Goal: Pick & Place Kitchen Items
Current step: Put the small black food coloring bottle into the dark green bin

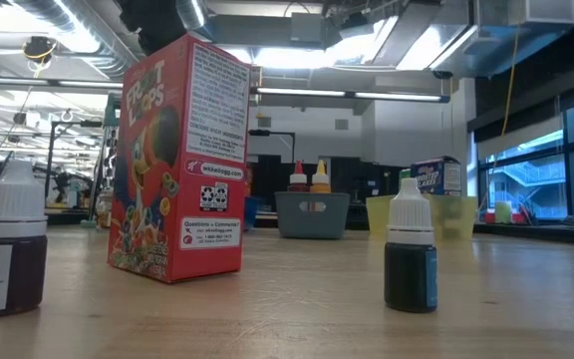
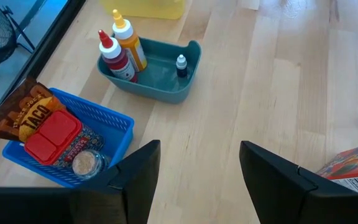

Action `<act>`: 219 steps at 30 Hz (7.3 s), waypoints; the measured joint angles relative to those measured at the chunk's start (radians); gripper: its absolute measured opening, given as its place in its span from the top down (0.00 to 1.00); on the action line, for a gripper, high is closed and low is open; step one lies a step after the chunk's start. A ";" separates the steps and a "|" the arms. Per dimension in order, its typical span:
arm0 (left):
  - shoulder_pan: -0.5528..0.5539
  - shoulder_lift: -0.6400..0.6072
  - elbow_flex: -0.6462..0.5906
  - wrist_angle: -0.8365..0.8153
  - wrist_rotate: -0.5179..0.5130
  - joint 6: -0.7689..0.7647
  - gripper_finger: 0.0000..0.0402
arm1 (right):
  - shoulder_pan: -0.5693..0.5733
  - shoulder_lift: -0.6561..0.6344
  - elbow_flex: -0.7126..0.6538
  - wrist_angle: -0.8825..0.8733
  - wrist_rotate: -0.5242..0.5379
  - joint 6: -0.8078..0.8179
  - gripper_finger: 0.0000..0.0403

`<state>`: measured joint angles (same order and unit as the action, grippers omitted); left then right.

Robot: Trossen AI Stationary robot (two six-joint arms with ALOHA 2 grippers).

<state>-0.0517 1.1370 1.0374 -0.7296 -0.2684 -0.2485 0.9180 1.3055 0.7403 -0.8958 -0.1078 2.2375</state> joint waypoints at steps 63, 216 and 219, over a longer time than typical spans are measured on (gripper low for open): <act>0.000 0.000 0.000 0.004 -0.008 0.000 0.47 | -0.002 0.121 0.000 0.040 -0.002 -0.036 0.82; -0.254 -0.001 0.000 -0.112 -0.090 -0.133 0.46 | -1.191 0.823 0.933 -0.102 0.081 -1.807 0.85; -0.254 -0.001 0.000 -0.112 -0.090 -0.134 0.46 | -1.191 0.823 0.933 -0.098 0.081 -1.807 0.85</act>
<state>-0.3061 1.1362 1.0370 -0.8417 -0.3580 -0.3820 -0.2733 2.1281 1.6737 -0.9943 -0.0269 0.4309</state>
